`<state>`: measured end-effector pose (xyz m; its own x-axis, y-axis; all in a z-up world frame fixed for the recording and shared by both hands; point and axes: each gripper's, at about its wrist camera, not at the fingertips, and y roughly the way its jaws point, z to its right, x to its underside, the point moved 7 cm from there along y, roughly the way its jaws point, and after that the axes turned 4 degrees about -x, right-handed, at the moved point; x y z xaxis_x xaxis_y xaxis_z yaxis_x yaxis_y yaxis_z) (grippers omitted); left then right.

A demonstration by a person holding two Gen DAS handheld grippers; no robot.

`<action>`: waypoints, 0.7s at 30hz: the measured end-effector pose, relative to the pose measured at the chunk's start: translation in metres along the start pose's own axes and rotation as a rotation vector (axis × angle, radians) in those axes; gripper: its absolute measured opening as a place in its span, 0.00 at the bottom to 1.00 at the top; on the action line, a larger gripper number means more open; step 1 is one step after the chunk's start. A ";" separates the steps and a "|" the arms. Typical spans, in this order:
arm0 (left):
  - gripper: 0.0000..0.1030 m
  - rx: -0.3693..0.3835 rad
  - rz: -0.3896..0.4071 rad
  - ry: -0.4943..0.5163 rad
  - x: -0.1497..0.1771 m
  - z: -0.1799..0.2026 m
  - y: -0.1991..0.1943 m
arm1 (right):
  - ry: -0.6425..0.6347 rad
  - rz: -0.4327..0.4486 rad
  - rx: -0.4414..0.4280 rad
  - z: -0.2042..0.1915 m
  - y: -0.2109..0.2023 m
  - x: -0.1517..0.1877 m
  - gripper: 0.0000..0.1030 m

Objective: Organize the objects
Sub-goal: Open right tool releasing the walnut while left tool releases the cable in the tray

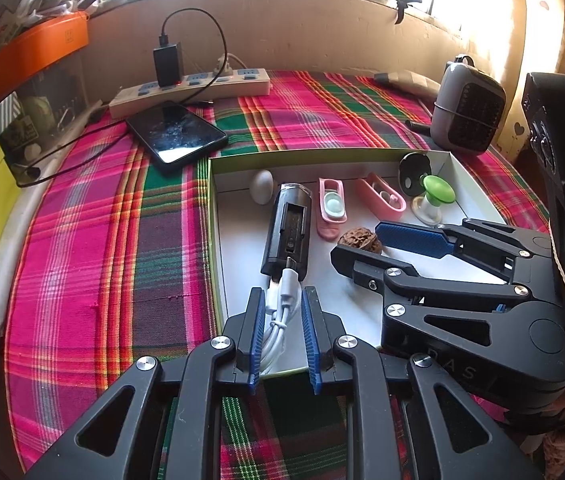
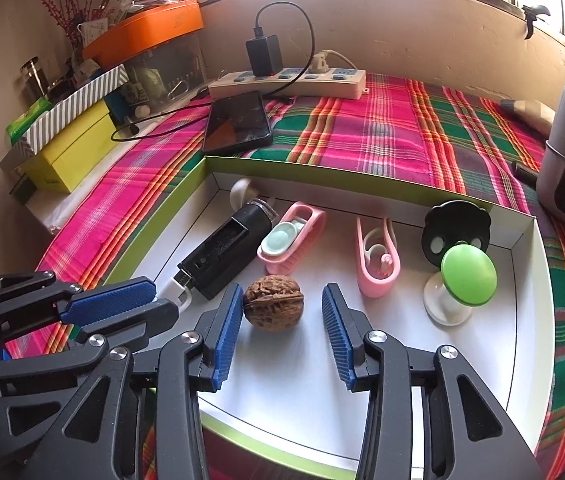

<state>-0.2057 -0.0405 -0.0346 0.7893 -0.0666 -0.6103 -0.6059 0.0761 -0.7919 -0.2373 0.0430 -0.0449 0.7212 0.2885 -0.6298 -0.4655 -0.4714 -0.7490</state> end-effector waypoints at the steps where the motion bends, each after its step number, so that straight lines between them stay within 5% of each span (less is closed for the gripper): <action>1: 0.17 0.001 0.000 -0.002 0.001 0.000 0.000 | 0.001 0.002 0.000 0.000 -0.001 0.000 0.41; 21: 0.29 -0.023 0.021 -0.011 0.008 -0.001 -0.022 | 0.020 0.049 -0.005 -0.003 -0.022 0.002 0.47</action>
<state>-0.1863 -0.0438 -0.0220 0.7771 -0.0542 -0.6270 -0.6247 0.0541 -0.7790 -0.2241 0.0517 -0.0287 0.7076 0.2485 -0.6614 -0.4982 -0.4884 -0.7164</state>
